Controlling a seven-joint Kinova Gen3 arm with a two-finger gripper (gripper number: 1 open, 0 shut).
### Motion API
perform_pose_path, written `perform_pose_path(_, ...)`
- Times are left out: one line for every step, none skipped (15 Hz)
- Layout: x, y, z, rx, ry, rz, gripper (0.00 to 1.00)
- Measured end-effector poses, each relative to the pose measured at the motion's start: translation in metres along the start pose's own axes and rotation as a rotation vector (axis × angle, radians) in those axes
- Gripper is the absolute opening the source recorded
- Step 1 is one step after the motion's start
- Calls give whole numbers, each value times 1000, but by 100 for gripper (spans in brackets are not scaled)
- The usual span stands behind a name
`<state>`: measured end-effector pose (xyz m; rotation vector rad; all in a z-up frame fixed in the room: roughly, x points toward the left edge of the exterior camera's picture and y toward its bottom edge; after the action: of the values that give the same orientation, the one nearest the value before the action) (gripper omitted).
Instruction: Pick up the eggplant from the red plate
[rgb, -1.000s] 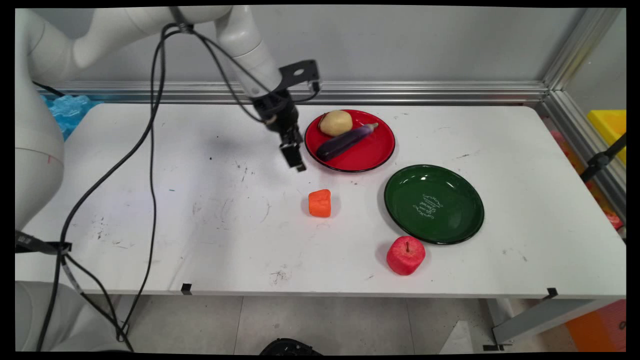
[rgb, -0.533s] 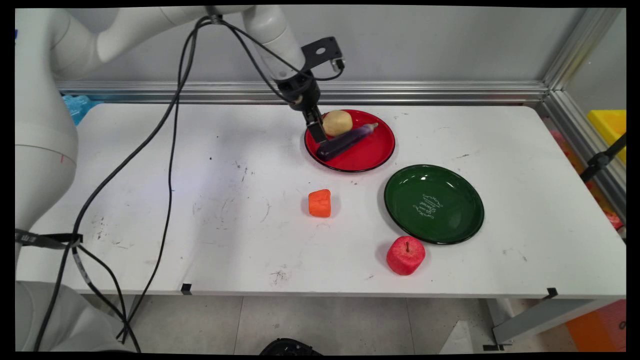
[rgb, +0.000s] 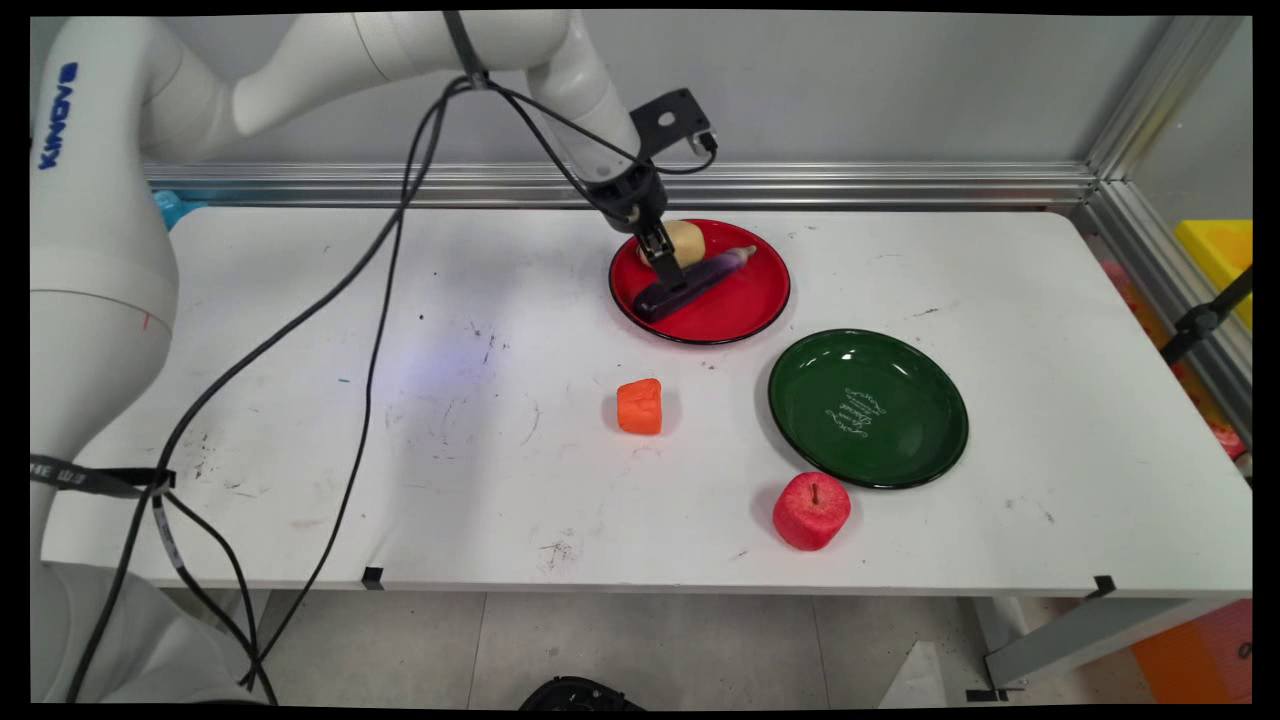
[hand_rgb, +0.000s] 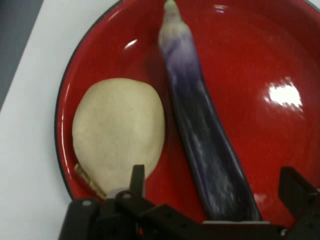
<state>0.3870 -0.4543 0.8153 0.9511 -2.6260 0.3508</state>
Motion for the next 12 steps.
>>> perform_pose_path(0, 2, 6, 6, 3, -13, 100)
perform_pose_path(0, 4, 12, 11, 5, -26, 100)
perform_pose_path(0, 6, 16, 14, 7, -35, 100)
perform_pose_path(0, 8, 21, 17, 8, -46, 100)
perform_pose_path(0, 10, 25, 19, 9, -56, 100)
perform_pose_path(-1, 12, 29, 21, 9, -66, 100)
perform_pose_path(-1, 13, 32, 22, 9, -74, 100)
perform_pose_path(-2, 15, 35, 23, 9, -80, 100)
perform_pose_path(-2, 17, 38, 23, 10, -87, 100)
perform_pose_path(-3, 18, 40, 23, 10, -91, 100)
perform_pose_path(-3, 19, 42, 21, 10, -94, 100)
perform_pose_path(-3, 20, 43, 20, 10, -95, 0)
